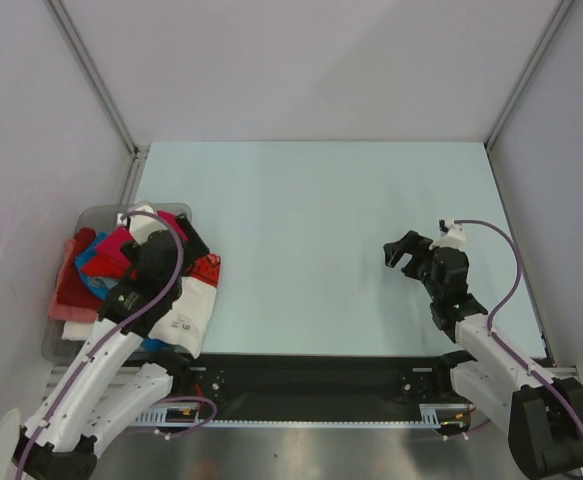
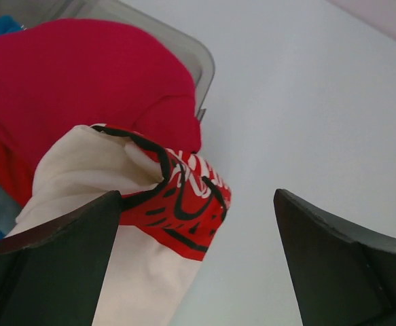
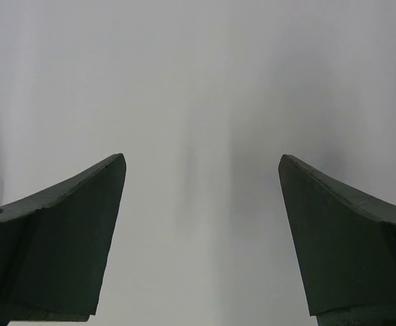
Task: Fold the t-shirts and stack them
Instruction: Grab the tshirt from the pile
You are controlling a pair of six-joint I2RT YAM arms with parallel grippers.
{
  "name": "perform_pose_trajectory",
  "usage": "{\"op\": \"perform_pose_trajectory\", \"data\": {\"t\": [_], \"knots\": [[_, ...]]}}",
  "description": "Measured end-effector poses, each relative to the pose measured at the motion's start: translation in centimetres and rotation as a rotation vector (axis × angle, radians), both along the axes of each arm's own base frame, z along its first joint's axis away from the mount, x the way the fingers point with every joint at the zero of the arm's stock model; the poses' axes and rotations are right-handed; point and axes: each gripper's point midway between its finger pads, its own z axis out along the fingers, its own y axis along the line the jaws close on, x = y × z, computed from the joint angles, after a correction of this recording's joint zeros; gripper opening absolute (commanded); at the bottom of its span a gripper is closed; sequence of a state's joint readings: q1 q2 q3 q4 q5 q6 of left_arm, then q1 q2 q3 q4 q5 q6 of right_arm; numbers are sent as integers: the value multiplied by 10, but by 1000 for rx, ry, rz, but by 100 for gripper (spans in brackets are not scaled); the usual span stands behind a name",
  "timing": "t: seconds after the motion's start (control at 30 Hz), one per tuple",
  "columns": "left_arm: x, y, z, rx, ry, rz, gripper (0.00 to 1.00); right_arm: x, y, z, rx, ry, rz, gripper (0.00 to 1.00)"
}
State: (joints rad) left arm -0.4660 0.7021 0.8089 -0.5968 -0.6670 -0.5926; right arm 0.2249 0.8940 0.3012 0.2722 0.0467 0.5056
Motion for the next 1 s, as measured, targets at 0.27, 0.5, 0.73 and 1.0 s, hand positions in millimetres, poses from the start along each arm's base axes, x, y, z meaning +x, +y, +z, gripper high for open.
{"op": "perform_pose_trajectory", "data": {"t": [0.27, 0.5, 0.73, 1.0], "knots": [[7, 33, -22, -3, 87, 114, 45, 0, 1, 1, 4, -3, 8, 100], [18, 13, -33, -51, 126, -9, 0, 0, 1, 1, 5, -3, 7, 100], [28, -101, 35, -223, 64, -437, 0, 0, 0, 1, 5, -4, 5, 100], [64, -191, 266, -416, -290, -732, 13, 1, -1, 2, 5, -6, -1, 100]]}}
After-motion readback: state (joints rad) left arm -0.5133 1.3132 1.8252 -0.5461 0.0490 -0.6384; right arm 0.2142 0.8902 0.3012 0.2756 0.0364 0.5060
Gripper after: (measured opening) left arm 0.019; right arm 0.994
